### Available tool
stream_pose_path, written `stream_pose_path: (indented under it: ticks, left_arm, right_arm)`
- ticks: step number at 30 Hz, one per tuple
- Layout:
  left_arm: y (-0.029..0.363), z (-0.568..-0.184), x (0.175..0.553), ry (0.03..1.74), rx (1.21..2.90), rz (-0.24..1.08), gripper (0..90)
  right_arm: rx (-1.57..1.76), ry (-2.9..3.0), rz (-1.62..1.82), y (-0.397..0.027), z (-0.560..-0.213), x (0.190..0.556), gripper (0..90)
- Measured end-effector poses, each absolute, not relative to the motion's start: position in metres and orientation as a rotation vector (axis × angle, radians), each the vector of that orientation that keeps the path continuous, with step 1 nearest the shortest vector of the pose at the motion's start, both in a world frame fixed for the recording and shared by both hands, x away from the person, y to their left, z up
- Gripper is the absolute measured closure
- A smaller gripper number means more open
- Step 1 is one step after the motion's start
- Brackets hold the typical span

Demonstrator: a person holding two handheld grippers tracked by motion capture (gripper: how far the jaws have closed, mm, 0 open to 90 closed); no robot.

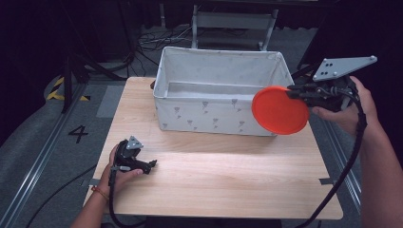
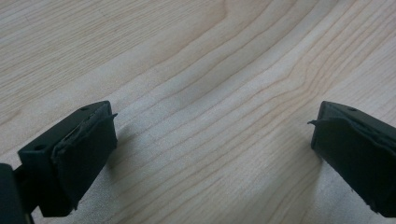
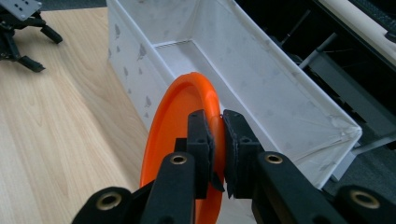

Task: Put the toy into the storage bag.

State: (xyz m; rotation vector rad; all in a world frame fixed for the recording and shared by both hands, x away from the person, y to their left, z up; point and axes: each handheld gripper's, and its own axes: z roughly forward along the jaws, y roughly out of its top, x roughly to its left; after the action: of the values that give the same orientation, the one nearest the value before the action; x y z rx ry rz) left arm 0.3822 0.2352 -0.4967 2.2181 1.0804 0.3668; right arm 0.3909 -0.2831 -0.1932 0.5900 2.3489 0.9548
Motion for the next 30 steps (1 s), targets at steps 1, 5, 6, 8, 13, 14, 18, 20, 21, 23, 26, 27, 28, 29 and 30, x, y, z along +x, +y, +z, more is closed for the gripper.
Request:
stream_pose_path:
  ticks: [1,5,6,8,13,14,18,20,21,23,26,27,28,29,30]
  left_arm:
    - [0.235,-0.497,0.382,1.081,2.217,0.367,0.6]
    - [0.235,-0.497,0.382,1.080,2.218,0.366,0.5]
    - [0.235,-0.497,0.382,1.080,2.218,0.366,0.5]
    - [0.235,-0.497,0.382,1.080,2.218,0.367,0.5]
    - [0.235,-0.497,0.382,1.080,2.218,0.366,0.5]
    - [0.235,-0.497,0.382,1.080,2.218,0.366,0.5]
    - [0.235,-0.497,0.382,1.080,2.218,0.367,0.5]
    - [0.235,-0.497,0.382,1.080,2.213,0.368,0.5]
    - [0.235,-0.497,0.382,1.081,2.213,0.367,0.5]
    - [0.235,-0.497,0.382,1.083,2.214,0.365,0.5]
    - [0.235,-0.497,0.382,1.083,2.216,0.363,0.5]
    - [0.235,-0.497,0.382,1.083,2.214,0.365,0.5]
    - [0.235,-0.497,0.382,1.083,2.213,0.365,0.5]
    - [0.235,-0.497,0.382,1.082,2.213,0.366,0.5]
    - [0.235,-0.497,0.382,1.083,2.213,0.365,0.5]
  right_arm:
    - [0.589,2.347,0.948,-0.283,-0.191,0.393,82.0]
    - [0.589,2.334,0.919,-0.283,-0.178,0.402,82.0]
    - [0.593,2.333,0.917,-0.283,-0.174,0.406,82.0]
    - [0.594,2.319,0.906,-0.281,-0.168,0.411,82.0]
    - [0.592,2.317,0.902,-0.276,-0.158,0.423,82.0]
    - [0.589,2.315,0.890,-0.273,-0.155,0.431,82.0]
    - [0.608,2.308,0.879,-0.271,-0.152,0.445,82.0]
    - [0.611,2.304,0.875,-0.269,-0.150,0.454,82.0]
    - [0.611,2.306,0.877,-0.268,-0.150,0.459,82.0]
    - [0.611,2.311,0.875,-0.266,-0.151,0.468,81.9]
    - [0.624,2.323,0.858,-0.263,-0.158,0.484,82.0]
    - [0.631,2.328,0.854,-0.262,-0.161,0.488,82.0]
    - [0.630,2.334,0.842,-0.261,-0.164,0.493,82.0]
    - [0.634,2.338,0.833,-0.260,-0.168,0.497,82.0]
    - [0.642,2.336,0.824,-0.259,-0.171,0.503,82.0]
